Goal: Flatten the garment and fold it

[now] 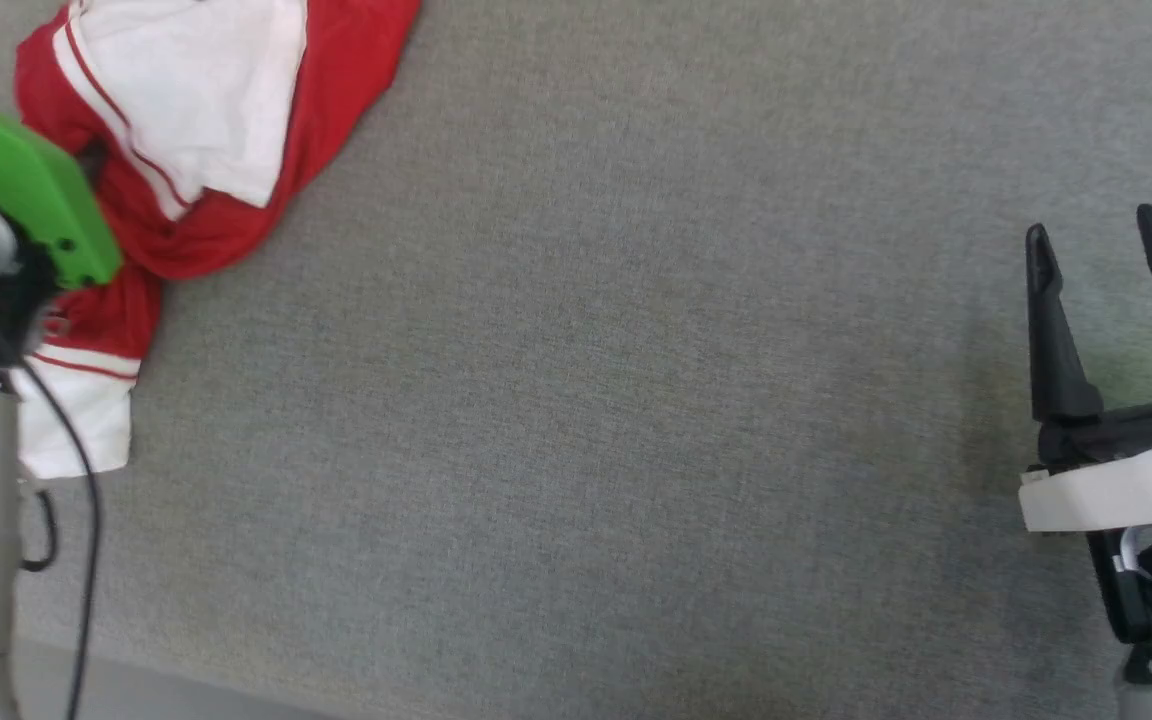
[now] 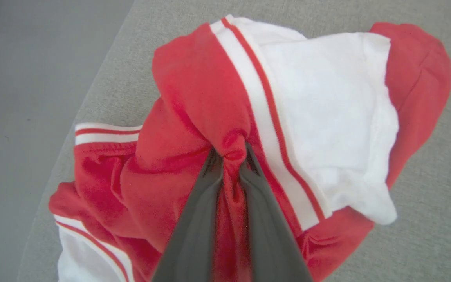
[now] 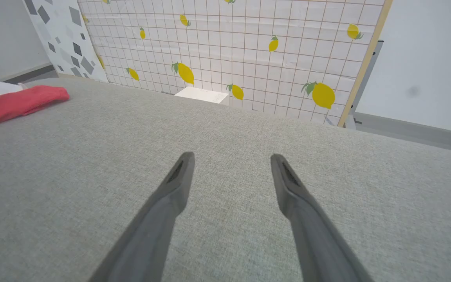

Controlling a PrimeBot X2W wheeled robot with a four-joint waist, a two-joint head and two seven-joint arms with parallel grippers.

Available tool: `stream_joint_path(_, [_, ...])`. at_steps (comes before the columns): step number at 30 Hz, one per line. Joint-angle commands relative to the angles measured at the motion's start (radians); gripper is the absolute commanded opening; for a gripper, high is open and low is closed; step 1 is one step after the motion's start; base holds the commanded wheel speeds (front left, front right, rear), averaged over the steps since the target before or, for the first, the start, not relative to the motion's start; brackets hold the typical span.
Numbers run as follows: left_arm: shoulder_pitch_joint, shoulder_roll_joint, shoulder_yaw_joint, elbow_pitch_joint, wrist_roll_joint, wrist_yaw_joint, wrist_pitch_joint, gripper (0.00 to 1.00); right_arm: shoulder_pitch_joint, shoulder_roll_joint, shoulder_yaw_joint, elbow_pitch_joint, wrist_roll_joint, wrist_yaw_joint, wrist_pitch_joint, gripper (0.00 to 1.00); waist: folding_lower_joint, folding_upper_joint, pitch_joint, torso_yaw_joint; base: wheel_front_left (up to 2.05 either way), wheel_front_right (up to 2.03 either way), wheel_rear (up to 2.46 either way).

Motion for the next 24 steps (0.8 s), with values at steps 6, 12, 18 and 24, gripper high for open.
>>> stream_joint_path(6, [-0.064, 0.069, 0.014, -0.058, 0.033, -0.031, -0.069, 0.00, 0.015, 0.039, -0.014, 0.053, 0.008, -0.002, -0.042, 1.00, -0.0001, 0.0000, -0.143, -0.032, 0.00, 0.00, 0.00])
stream_joint_path(12, [-0.137, 0.087, 0.005, -0.128, 0.046, -0.025, -0.061, 0.00, 0.043, 0.066, -0.036, 0.102, 0.013, -0.002, -0.074, 1.00, -0.0001, 0.0000, -0.252, -0.056, 0.00, 0.00, 0.00])
stream_joint_path(18, [-0.204, 0.074, -0.048, -0.202, 0.050, -0.032, 0.015, 0.00, 0.068, 0.078, -0.066, 0.140, 0.021, -0.002, -0.098, 1.00, -0.0001, 0.0000, -0.350, -0.090, 0.00, 0.00, 0.00])
stream_joint_path(24, [-0.255, -0.029, -0.143, -0.295, 0.039, -0.012, 0.105, 0.00, 0.092, 0.079, -0.118, 0.168, 0.058, -0.002, -0.119, 1.00, -0.0001, 0.0000, -0.416, -0.124, 0.00, 0.00, 0.00])
